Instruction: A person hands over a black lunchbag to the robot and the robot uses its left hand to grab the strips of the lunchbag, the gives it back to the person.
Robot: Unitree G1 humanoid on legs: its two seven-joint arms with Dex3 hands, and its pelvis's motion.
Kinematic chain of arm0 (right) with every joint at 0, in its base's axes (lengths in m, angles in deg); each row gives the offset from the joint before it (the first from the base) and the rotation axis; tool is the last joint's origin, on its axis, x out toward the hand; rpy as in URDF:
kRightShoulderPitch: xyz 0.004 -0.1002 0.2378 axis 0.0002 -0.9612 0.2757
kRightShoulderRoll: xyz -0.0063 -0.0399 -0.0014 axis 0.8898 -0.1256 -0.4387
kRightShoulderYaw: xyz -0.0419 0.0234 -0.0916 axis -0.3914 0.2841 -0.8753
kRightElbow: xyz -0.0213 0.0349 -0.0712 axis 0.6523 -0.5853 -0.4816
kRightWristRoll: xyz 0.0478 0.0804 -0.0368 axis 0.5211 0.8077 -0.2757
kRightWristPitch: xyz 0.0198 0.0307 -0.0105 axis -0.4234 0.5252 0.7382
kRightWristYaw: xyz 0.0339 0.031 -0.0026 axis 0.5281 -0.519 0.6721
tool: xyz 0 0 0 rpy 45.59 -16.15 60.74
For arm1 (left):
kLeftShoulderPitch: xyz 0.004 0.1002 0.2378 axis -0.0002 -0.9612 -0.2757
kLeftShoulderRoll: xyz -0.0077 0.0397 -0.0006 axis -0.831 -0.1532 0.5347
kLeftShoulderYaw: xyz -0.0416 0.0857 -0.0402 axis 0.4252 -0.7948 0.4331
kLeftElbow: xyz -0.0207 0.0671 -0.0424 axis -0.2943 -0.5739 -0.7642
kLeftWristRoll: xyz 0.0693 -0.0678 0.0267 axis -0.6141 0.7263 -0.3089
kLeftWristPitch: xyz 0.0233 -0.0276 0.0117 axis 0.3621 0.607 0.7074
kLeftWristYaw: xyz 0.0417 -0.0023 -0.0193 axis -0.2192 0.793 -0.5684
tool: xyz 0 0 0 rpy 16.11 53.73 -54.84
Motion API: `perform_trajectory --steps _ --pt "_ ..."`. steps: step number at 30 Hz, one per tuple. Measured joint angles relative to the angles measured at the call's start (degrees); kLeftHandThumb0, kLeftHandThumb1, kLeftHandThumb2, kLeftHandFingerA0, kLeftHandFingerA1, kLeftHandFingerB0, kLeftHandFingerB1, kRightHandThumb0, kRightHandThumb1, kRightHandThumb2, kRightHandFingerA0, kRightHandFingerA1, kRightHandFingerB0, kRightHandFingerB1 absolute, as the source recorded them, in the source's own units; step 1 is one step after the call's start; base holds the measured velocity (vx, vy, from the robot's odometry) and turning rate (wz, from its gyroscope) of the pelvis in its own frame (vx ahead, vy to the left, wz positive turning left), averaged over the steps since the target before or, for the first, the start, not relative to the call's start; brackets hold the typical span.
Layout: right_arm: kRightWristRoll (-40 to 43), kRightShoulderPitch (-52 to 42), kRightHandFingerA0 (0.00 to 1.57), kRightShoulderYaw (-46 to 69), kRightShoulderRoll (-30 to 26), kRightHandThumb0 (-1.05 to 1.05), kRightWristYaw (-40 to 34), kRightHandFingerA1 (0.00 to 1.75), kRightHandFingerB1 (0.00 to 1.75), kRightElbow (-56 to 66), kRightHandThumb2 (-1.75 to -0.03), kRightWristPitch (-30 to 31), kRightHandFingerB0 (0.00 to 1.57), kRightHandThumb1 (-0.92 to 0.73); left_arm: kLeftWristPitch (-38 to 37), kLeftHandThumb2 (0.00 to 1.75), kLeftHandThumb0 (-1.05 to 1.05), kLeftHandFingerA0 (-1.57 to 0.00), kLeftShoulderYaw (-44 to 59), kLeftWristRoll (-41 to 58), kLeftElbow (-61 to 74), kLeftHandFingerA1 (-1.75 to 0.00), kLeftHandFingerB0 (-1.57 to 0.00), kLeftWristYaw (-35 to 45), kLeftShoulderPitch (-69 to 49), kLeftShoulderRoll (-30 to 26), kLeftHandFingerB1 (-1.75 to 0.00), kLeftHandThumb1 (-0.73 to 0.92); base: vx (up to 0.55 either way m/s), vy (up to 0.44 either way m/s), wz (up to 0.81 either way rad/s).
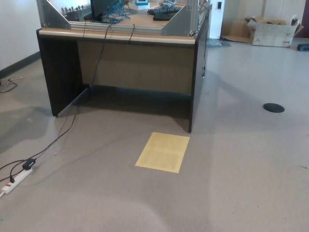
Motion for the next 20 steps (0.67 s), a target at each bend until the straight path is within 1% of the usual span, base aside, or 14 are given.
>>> perform_trajectory --steps 1,2,3,4,7,8,9,10,11,12,13,14,20 --pt "-0.01 0.09 0.38 0.06 0.00 -0.71 0.00 0.42 0.37 -0.05 -0.64 -0.10 0.36 -0.80 -0.38 0.66 -0.83 -0.01 0.00 0.26 -0.59 -0.21 -0.03 0.14 0.39 0.00 -0.23 0.86 0.00 0.000 0.00" --pt "-0.01 0.11 0.36 0.07 0.00 -0.77 -0.01 0.55 0.46 -0.06 -1.03 -0.14 0.24 -0.67 -0.49 1.06 -0.81 0.00 0.00 0.37 -0.72 -0.21 -0.06 0.21 0.50 0.00 -0.21 0.67 0.00 0.000 0.00" --pt "-0.02 0.15 0.36 0.08 0.01 -0.77 -0.02 0.55 0.46 -0.07 -1.04 -0.20 0.24 -0.67 -0.65 1.06 -0.82 0.00 -0.02 0.58 -0.87 -0.20 -0.06 0.40 0.68 0.00 -0.21 0.67 0.00 0.000 0.00" --pt "-0.03 0.19 0.35 0.08 0.01 -0.77 -0.02 0.55 0.47 -0.08 -1.03 -0.22 0.25 -0.67 -0.88 0.66 -0.83 -0.01 -0.03 0.78 -1.02 -0.21 -0.04 0.53 0.83 0.00 -0.23 0.85 0.00 0.000 0.00" --pt "-0.04 0.25 0.36 0.07 0.02 -0.73 -0.03 0.55 0.46 -0.07 -1.03 -0.27 0.24 -0.66 -0.99 0.66 -0.82 -0.01 -0.08 1.14 -1.33 -0.21 -0.05 0.77 1.15 -0.01 -0.23 0.84 0.00 0.000 0.00" --pt "-0.07 0.25 0.36 0.06 0.02 -0.72 -0.05 0.55 0.46 -0.07 -1.03 -0.28 0.24 -0.65 -0.99 1.01 -0.82 -0.03 -0.11 1.24 -1.44 -0.22 -0.04 0.83 1.23 -0.01 -0.21 0.66 0.00 0.000 0.00" --pt "-0.12 0.25 0.36 0.02 0.02 -0.72 -0.12 0.55 0.46 -0.07 -1.03 -0.28 0.24 -0.65 -0.99 1.01 -0.82 -0.03 -0.13 1.33 -1.50 -0.22 -0.04 0.90 1.33 -0.01 -0.21 0.66 0.00 0.000 0.00" --pt "-0.18 0.26 0.36 -0.03 0.02 -0.72 -0.21 0.55 0.47 -0.06 -1.03 -0.28 0.24 -0.65 -0.99 0.65 -0.82 -0.01 -0.15 1.39 -1.52 -0.21 -0.04 0.93 1.41 -0.01 -0.23 0.83 0.00 0.000 0.00" --pt "-0.21 0.26 0.36 -0.07 0.01 -0.72 -0.29 0.55 0.47 -0.06 -1.02 -0.28 0.25 -0.65 -0.99 0.65 -0.82 -0.01 -0.16 1.46 -1.52 -0.21 -0.04 0.96 1.47 -0.01 -0.23 0.83 0.00 0.000 0.00" --pt "-0.24 0.27 0.36 -0.08 0.02 -0.71 -0.33 0.55 0.47 -0.06 -1.02 -0.28 0.25 -0.64 -0.99 1.00 -0.81 -0.03 -0.17 1.51 -1.52 -0.21 -0.04 0.98 1.51 -0.01 -0.21 0.65 0.00 0.000 0.00" --pt "-0.23 0.27 0.36 -0.08 0.02 -0.71 -0.37 0.55 0.47 -0.06 -1.02 -0.28 0.25 -0.64 -1.01 1.00 -0.81 -0.03 -0.20 1.60 -1.52 -0.21 -0.04 1.02 1.57 -0.01 -0.21 0.65 0.00 0.000 0.00" --pt "-0.23 0.27 0.36 -0.08 0.02 -0.73 -0.38 0.55 0.46 -0.06 -1.02 -0.28 0.25 -0.65 -1.06 0.66 -0.81 -0.01 -0.21 1.63 -1.52 -0.21 -0.05 1.03 1.61 -0.01 -0.23 0.82 0.00 0.000 0.00" --pt "-0.16 0.02 0.35 0.10 -0.47 -0.69 -0.37 0.55 0.47 0.10 -1.02 -0.29 0.23 -0.63 -1.57 0.66 -0.79 -0.01 -0.66 1.75 -1.19 -0.21 -0.06 1.47 1.97 0.11 -0.23 0.80 0.00 0.000 0.00"
